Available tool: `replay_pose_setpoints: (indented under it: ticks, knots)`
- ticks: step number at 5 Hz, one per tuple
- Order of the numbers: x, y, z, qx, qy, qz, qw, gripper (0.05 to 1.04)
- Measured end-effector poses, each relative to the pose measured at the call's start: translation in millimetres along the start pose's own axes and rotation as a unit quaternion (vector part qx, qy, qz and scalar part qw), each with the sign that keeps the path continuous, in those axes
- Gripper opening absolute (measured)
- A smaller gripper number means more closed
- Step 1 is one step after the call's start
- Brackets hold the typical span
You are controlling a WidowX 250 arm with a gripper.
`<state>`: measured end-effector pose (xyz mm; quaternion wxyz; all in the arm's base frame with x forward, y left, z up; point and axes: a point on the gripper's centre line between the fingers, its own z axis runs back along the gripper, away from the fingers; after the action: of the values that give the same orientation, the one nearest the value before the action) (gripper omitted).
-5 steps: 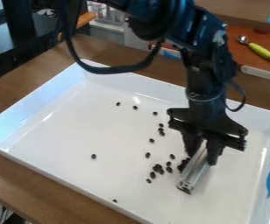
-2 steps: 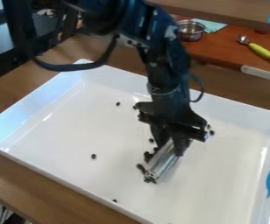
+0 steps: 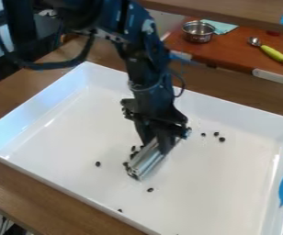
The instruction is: Sweep into pile
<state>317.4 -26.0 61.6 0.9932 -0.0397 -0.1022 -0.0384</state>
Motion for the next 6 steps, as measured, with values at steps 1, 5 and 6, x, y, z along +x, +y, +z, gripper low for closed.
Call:
replay_pose_setpoints:
  ticks: [1,5,6]
  knots:
    - [-6.5,32.3,3.4,0.011,-0.001,0.013,0.9999,0.354]
    - [-29.2,132.6,17.3,0.146,0.053,0.016,0.9877,0.354]
    - [-41.1,145.7,22.9,0.168,0.080,0.008,0.9825,0.354]
